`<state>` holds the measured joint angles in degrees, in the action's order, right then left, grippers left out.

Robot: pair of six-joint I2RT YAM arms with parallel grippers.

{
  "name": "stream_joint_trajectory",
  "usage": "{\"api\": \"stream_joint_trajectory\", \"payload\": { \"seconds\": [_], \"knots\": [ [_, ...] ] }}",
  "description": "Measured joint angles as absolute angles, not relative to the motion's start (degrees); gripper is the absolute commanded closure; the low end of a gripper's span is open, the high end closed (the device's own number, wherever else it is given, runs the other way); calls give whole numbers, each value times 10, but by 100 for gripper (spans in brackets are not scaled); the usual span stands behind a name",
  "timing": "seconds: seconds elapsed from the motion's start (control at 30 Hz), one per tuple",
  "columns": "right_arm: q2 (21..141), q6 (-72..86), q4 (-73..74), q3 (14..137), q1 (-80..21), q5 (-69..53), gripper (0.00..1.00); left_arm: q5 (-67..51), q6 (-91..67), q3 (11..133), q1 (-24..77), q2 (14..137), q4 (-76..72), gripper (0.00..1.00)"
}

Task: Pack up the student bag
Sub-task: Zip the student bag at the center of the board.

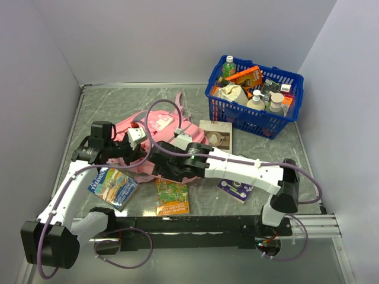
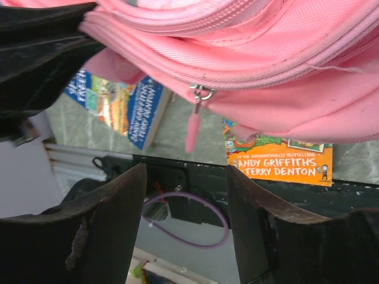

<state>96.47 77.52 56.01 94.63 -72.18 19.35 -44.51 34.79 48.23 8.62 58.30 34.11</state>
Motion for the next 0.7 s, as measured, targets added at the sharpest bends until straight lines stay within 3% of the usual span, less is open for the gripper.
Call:
{"api": "stream_joint_trajectory", "payload": {
  "seconds": [0.2,0.7],
  "knots": [
    [972,789,564,946,-722,203,48,-443,350,482,87,583,345,99],
    [1024,808,575,994,-717,246,55,-441,366,489,88,583,378,99]
  ]
}}
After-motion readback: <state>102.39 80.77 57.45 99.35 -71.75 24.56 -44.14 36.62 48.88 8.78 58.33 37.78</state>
